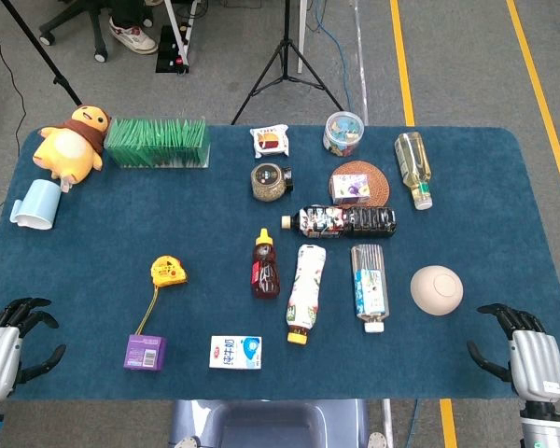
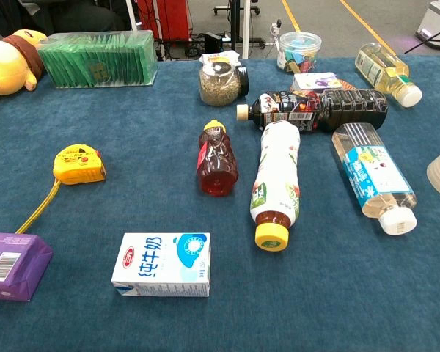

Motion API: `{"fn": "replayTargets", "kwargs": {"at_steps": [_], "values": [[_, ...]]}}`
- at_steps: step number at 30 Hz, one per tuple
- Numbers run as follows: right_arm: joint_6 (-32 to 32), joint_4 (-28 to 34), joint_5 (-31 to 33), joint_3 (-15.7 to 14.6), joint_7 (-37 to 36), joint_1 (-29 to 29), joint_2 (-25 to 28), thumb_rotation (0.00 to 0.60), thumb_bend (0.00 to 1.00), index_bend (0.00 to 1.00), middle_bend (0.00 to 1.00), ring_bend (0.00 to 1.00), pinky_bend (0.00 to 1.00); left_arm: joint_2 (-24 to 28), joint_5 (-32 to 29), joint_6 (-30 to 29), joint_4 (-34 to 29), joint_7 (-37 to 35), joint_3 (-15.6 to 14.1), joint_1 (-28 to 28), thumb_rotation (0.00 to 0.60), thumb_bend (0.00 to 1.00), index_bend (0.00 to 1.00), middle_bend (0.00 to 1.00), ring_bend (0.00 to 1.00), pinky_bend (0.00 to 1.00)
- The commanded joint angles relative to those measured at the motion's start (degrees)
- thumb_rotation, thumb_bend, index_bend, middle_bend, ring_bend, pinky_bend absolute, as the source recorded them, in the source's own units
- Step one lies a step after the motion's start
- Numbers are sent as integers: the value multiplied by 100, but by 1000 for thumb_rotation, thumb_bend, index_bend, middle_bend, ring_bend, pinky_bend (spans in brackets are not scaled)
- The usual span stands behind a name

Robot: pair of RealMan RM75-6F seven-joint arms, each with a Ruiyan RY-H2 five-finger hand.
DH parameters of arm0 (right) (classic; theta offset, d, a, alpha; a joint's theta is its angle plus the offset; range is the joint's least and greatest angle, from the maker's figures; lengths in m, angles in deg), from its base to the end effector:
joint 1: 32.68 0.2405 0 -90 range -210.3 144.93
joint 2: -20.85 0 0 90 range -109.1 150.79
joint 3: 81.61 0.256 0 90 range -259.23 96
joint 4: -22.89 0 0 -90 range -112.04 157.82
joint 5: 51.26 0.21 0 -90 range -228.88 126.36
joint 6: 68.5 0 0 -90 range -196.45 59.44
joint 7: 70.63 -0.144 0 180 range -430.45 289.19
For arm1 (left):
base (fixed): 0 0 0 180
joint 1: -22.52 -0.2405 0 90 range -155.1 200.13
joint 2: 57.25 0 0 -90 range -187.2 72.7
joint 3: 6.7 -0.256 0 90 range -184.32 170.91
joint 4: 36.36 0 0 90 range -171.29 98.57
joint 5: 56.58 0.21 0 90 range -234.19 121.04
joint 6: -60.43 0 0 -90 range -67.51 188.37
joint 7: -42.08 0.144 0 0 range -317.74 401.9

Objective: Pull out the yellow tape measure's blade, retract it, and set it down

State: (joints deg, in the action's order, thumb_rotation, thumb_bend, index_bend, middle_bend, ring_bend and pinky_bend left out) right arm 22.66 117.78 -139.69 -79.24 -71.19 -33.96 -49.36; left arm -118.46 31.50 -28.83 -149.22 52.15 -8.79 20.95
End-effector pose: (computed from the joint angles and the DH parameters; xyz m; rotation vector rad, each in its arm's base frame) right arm -0.2992 -0.1457 0.1338 1.2455 -0.9977 1.0254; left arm -0.2572 0.1296 0.1491 -1.3120 -1.0718 -0.9249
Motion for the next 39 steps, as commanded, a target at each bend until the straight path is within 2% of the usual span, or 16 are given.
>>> {"fn": "replayTargets", "kwargs": {"at_steps": [1,26,39], "values": [[15,-6,-21,-14,-10,-12,-7,546,295,324,343,336,264,5,15,-14,4,-17,-3,-11,600,233,461,276,177,275],[-29,-7,47,29,-39,-18,-24,548,294,324,343,339,265,107,-35,168,-60,9,131,129,600,233,461,276,188,276],[12,-26,55,43,-63,-46,-3,549,295,324,343,339,265,492,-589,1062,-308,736,443,783,600,233,460,276,190,290]]}}
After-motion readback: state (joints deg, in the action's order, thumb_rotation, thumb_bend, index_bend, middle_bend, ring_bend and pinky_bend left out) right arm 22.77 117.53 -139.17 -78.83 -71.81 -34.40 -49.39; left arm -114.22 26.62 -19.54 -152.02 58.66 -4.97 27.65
